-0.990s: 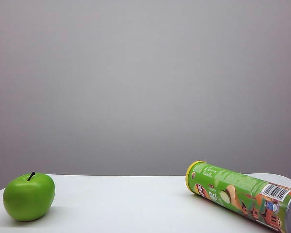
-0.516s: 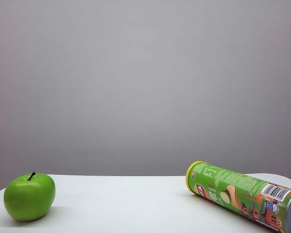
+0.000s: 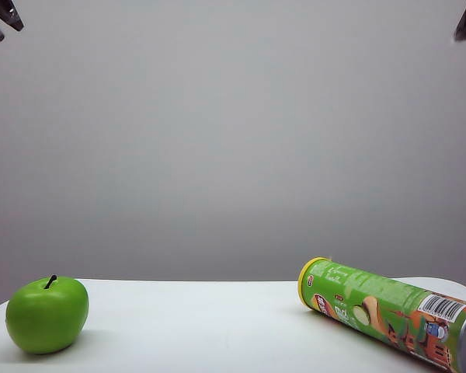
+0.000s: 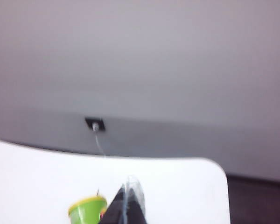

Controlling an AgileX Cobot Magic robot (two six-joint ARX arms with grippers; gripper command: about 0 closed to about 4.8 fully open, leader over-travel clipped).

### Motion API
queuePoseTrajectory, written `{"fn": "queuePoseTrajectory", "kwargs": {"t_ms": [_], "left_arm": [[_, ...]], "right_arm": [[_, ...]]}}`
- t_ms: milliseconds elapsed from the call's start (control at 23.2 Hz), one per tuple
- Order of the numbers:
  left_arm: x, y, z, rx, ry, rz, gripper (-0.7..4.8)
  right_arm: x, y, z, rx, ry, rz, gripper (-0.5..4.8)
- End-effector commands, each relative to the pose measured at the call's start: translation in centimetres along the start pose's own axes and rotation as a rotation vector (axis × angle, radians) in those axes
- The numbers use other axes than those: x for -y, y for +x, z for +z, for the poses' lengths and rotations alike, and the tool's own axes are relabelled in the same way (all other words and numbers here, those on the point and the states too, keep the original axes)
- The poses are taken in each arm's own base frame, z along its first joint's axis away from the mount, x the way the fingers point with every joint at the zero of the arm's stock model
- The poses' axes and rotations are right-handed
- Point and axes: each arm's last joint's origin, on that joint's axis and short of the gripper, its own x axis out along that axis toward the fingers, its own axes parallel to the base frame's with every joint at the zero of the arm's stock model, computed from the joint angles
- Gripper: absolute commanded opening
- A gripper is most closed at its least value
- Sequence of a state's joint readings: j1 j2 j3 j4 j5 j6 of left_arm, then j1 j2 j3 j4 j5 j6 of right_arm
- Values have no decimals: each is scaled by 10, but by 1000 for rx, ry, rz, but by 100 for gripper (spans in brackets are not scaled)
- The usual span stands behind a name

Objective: Pick up the green bucket of chips from the desk, place it near the apple, and finally stand it up.

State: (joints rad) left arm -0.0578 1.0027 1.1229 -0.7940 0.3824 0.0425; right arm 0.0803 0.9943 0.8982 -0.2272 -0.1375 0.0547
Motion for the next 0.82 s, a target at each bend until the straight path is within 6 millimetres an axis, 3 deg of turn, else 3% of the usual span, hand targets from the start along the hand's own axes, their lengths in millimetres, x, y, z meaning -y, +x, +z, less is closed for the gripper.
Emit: {"fn": "queuePoseTrajectory", "kwargs": {"t_ms": [43,172,258,301,344,387,516,559,689,818], "left_arm": [[1,0,3,-14,10,-5,248],[3,7,0,-73,0,-22,258],[4,18,-5,-162,-22,-19,368],[3,23,-7,-205,-40,1,430],[3,27,-8,-225,-60,10,445],[4,33,-8,-245,-107,12,445],[3,40,-7,-259,-129,9,444],[6,41,-7,-264,-126,2,444],[10,41,-5,-257,-121,11,444],[11,40,-1,-241,-114,1,444]], "right_arm": [[0,16,5,-108,11,73,-5],[0,33,4,-175,29,146,-5],[1,46,-3,-247,20,171,0],[2,53,-8,-290,14,172,58],[3,58,-12,-318,5,175,124],[4,66,-19,-368,-4,206,245],[3,80,-33,-452,6,272,361],[0,86,-37,-492,-23,289,479],[-8,95,-38,-615,-103,334,479],[-18,110,-30,-719,-213,269,479]]}}
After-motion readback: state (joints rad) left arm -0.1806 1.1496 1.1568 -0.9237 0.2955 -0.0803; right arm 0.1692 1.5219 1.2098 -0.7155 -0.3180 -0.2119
